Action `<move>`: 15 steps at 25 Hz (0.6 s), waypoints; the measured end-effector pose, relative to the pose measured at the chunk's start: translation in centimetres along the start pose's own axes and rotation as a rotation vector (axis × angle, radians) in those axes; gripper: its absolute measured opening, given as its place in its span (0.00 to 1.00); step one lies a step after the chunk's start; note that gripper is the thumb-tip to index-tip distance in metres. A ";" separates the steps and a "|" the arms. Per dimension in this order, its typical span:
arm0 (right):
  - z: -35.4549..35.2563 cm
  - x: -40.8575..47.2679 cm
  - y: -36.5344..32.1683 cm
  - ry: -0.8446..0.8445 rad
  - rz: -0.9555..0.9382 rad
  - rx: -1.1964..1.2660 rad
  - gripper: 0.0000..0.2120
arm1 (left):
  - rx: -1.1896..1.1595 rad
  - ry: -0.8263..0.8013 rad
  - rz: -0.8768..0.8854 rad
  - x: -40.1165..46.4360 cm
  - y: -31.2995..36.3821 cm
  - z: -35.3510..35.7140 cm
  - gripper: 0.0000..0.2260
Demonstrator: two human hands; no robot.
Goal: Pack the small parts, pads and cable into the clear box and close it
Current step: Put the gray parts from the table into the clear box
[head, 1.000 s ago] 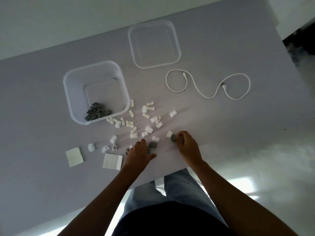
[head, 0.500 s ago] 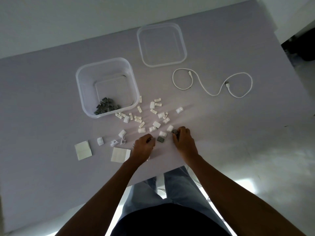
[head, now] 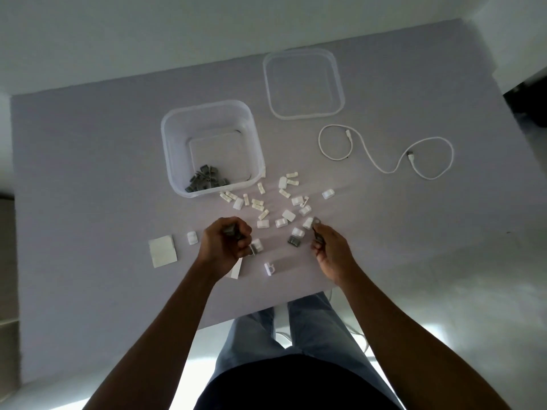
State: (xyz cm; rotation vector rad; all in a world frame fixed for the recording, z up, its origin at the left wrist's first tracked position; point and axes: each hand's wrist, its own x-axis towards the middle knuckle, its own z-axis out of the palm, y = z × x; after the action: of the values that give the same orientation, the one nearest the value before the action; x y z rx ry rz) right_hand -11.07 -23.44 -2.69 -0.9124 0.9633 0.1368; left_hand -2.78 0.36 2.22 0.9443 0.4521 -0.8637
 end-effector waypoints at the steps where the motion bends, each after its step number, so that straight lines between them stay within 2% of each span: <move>1: 0.4 -0.3 -0.4 -0.081 0.067 0.163 0.05 | -0.011 0.009 0.008 -0.1 0.0 -0.4 0.13; 3: 1.1 -0.8 -1.0 -0.234 0.122 0.325 0.06 | 0.008 0.023 0.013 -0.2 -0.1 -1.0 0.10; 6: 2.0 -1.4 -1.6 -0.382 0.184 0.389 0.08 | 0.155 0.118 -0.038 -0.1 -0.5 -1.3 0.08; 10: 2.8 -1.3 -1.9 -0.432 0.191 0.292 0.13 | 0.901 0.446 0.011 0.8 -2.3 -1.8 0.06; 12: 3.0 -1.2 -2.0 -0.407 0.176 0.184 0.16 | 1.209 0.502 0.037 0.9 -3.3 -1.7 0.12; 15: 3.1 -1.1 -2.2 -0.372 0.122 0.007 0.18 | 1.426 0.490 0.065 1.0 -4.7 -1.1 0.20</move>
State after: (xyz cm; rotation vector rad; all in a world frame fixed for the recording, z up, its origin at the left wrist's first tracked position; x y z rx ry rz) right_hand -8.68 -22.32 0.19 -0.7861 0.6713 0.3926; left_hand -5.93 -0.55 -1.40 2.4975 0.1472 -0.8343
